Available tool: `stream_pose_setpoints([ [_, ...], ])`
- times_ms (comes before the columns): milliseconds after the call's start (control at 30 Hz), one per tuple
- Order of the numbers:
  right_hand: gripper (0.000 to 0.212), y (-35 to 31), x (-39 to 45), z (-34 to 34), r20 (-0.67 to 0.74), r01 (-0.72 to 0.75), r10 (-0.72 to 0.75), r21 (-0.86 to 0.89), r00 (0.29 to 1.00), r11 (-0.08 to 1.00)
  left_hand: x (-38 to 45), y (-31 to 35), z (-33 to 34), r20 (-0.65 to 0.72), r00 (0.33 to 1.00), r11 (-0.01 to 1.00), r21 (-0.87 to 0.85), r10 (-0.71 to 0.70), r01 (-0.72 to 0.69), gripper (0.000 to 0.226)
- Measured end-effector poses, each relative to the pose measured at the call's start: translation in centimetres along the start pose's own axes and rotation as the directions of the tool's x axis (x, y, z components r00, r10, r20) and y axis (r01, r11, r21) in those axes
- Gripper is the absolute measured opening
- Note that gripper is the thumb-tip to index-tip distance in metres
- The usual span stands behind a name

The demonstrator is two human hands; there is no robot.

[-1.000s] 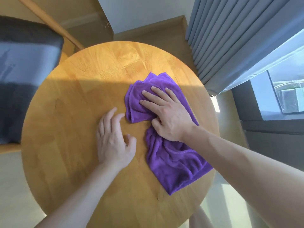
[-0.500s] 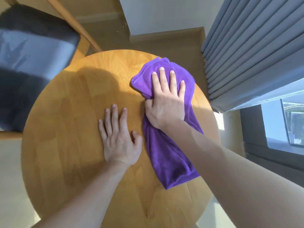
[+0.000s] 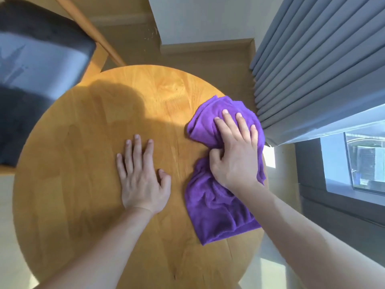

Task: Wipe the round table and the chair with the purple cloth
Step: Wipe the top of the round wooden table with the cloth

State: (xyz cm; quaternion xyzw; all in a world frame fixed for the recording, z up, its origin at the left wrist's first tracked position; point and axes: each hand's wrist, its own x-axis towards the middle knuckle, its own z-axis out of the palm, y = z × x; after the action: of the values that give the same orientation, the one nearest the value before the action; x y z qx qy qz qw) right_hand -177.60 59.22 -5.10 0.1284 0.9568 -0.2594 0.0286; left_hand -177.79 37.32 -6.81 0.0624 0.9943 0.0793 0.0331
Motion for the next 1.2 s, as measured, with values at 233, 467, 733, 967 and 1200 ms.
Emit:
stream_pose_setpoints([
  [233, 0.082, -6.5, 2.8, 2.8, 0.004, -0.115, 0.116, -0.088, 0.993, 0.989, 0.1, -0.1, -0.1, 0.03, 1.0, 1.0, 0.011, -0.002, 0.002, 0.081],
  [467, 0.08, -5.4, 1.4, 2.3, 0.312, 0.376, -0.332, -0.092, 0.89, 0.922, 0.0, -0.4, -0.2, 0.039, 0.999, 1.0, 0.013, 0.006, -0.007, 0.072],
  [733, 0.081, 0.3, 2.4, -2.0, 0.287, 0.309, -0.291, -0.018, 0.913, 0.951, 0.2, 0.0, -0.4, 0.037, 0.999, 1.0, -0.005, -0.011, 0.011, 0.081],
  [967, 0.086, -7.9, 3.2, 2.7, 0.132, 0.024, -0.002, -0.168, 0.991, 0.985, 0.0, -0.1, -0.5, 0.052, 0.999, 1.0, -0.002, -0.006, 0.006, 0.081],
  [1200, 0.083, -4.6, 1.5, 1.6, 0.416, 0.532, -0.464, -0.057, 0.782, 0.845, 0.0, -0.1, -0.3, 0.03, 1.0, 1.0, -0.023, 0.001, 0.0, 0.069],
])
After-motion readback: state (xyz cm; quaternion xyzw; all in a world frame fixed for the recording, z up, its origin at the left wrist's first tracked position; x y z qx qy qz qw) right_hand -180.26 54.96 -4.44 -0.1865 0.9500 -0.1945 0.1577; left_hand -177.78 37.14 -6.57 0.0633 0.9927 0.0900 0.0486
